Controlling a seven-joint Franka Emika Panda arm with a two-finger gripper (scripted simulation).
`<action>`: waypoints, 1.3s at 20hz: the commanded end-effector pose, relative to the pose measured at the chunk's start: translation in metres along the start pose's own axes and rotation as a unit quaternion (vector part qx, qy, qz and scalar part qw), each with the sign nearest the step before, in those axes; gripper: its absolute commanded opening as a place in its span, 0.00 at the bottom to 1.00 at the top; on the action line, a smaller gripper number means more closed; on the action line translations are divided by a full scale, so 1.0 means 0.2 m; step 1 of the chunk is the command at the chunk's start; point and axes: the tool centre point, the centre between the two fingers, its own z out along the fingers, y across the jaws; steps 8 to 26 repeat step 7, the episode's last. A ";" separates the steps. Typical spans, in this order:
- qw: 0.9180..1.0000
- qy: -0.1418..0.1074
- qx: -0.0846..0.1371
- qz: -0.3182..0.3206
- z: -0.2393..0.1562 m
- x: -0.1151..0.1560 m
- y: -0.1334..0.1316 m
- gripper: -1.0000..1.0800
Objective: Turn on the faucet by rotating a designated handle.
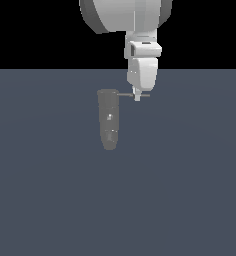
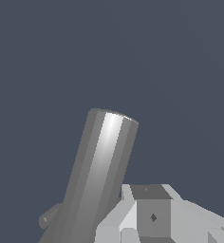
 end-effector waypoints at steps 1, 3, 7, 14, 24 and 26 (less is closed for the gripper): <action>1.000 0.003 0.001 0.014 0.00 0.11 -0.01 0.00; 1.000 0.003 0.001 0.015 0.00 0.13 -0.03 0.00; 1.000 0.003 0.001 0.016 0.00 0.17 -0.05 0.00; 1.000 0.003 0.001 0.016 0.00 0.17 -0.05 0.00; 1.000 0.003 0.001 0.016 0.00 0.17 -0.05 0.00; 1.000 0.003 0.001 0.016 0.00 0.17 -0.05 0.00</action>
